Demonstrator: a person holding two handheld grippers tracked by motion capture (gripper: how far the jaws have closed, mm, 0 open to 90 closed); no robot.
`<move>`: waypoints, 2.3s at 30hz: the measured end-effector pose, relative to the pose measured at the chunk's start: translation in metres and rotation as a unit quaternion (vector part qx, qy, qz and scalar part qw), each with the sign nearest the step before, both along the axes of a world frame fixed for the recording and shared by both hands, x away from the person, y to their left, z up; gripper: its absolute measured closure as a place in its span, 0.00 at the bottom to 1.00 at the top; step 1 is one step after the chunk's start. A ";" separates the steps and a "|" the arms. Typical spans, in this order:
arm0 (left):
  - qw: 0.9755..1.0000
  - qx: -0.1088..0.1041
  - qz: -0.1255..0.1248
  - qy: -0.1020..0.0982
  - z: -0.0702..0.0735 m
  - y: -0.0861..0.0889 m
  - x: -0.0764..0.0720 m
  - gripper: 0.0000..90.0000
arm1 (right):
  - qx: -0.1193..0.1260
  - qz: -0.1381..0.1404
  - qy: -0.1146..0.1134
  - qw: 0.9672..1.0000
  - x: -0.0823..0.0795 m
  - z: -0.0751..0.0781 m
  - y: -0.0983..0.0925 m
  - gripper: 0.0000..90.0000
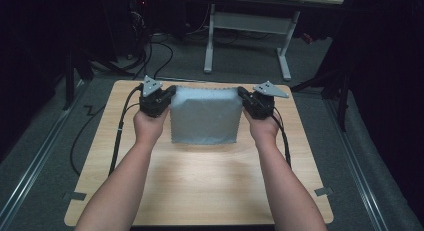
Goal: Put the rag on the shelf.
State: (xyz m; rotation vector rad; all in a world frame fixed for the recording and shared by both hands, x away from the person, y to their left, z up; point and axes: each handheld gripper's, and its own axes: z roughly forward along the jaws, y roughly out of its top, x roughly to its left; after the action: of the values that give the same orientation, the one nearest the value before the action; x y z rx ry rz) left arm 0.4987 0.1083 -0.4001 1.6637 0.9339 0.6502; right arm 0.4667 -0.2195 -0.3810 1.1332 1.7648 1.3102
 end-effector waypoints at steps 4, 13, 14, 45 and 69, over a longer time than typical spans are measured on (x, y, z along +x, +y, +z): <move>1.000 0.015 -0.007 0.018 -0.009 -0.003 0.005 1.00 | -0.005 -0.001 0.012 1.000 0.009 -0.008 -0.001 0.99; 0.998 0.019 -0.027 0.053 -0.031 -0.002 0.008 1.00 | 0.001 -0.002 0.050 0.999 0.025 -0.028 -0.004 0.99; 0.998 0.020 -0.028 0.055 -0.034 -0.002 0.007 1.00 | -0.001 -0.002 0.051 0.999 0.025 -0.029 -0.003 0.99; 0.991 0.007 -0.056 0.122 -0.084 -0.006 -0.002 0.93 | 0.001 -0.006 0.098 0.995 0.012 -0.080 -0.012 0.94; 0.997 -0.005 0.011 0.079 -0.050 0.044 -0.017 0.67 | -0.005 -0.017 0.067 0.998 -0.004 -0.050 -0.037 0.71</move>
State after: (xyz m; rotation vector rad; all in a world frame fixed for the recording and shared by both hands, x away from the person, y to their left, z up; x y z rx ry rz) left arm 0.4817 0.1525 -0.4505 1.7168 1.0665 0.5339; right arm 0.4628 -0.2564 -0.4312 1.2656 1.8364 1.2301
